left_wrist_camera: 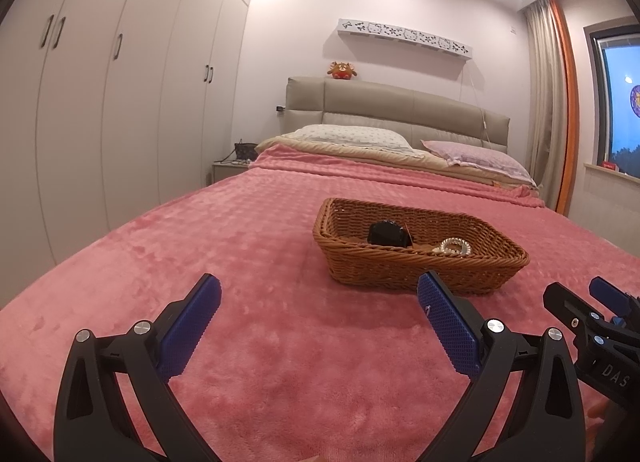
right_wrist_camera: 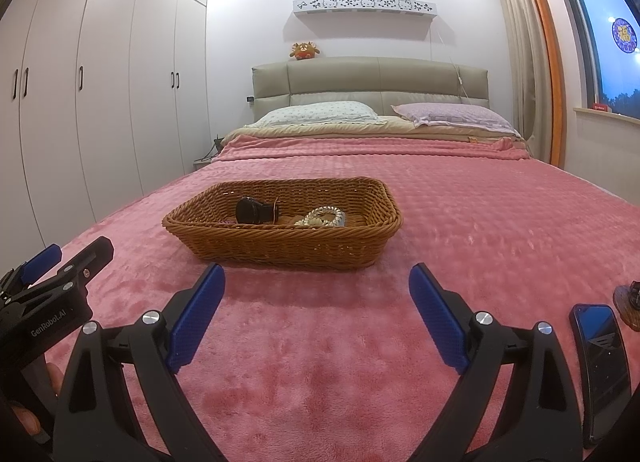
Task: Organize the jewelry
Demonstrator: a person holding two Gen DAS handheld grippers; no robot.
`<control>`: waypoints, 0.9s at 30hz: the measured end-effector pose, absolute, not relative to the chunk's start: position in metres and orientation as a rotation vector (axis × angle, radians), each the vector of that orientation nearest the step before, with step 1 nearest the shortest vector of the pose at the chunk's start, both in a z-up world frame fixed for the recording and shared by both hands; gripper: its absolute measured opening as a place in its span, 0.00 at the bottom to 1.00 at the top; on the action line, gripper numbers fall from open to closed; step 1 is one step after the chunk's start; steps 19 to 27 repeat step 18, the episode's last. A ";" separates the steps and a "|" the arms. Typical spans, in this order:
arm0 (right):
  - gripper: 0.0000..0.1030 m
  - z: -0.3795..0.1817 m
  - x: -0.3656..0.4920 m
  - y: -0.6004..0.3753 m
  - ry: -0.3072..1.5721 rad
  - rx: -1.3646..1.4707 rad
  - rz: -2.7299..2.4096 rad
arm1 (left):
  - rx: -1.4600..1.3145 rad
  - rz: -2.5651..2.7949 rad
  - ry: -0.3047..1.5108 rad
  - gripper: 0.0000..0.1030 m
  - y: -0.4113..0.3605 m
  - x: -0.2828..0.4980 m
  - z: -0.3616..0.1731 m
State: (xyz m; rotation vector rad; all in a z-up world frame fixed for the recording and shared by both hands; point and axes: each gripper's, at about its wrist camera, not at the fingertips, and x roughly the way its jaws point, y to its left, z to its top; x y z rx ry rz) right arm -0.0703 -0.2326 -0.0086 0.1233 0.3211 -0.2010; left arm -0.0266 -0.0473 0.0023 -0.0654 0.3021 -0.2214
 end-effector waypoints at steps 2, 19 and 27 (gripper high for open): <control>0.86 -0.008 -0.071 -0.233 0.322 0.123 -0.200 | -0.065 -0.221 0.303 0.93 -0.048 -0.027 0.002; 0.87 -0.009 -0.071 -0.233 0.321 0.123 -0.201 | -0.065 -0.230 0.294 0.93 -0.044 -0.026 0.003; 0.87 -0.009 -0.071 -0.233 0.321 0.123 -0.201 | -0.065 -0.230 0.294 0.93 -0.044 -0.026 0.003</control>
